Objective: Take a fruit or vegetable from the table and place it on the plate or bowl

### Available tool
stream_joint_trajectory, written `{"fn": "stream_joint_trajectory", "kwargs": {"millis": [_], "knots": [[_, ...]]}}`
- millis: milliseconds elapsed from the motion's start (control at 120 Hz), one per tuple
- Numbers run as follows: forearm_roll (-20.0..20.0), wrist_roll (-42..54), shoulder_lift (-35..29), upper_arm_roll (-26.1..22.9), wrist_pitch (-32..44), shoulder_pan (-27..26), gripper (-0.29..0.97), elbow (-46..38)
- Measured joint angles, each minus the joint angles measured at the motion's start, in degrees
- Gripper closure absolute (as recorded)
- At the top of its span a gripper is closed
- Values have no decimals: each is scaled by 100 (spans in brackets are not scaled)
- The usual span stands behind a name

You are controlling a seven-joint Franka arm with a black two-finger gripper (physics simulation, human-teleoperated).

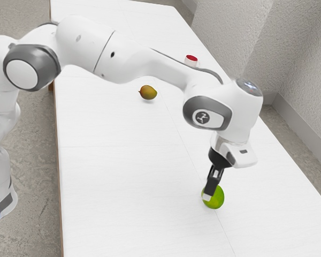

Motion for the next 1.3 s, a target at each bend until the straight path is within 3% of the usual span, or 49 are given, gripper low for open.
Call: {"fn": "stream_joint_trajectory", "kwargs": {"millis": [133, 1167, 1300], "knots": [[-3, 1, 47, 202, 3, -2, 0, 99], [-41, 10, 837, 461, 28, -251, 0, 411], [-38, 8, 877, 489, 76, -258, 15, 411]]}}
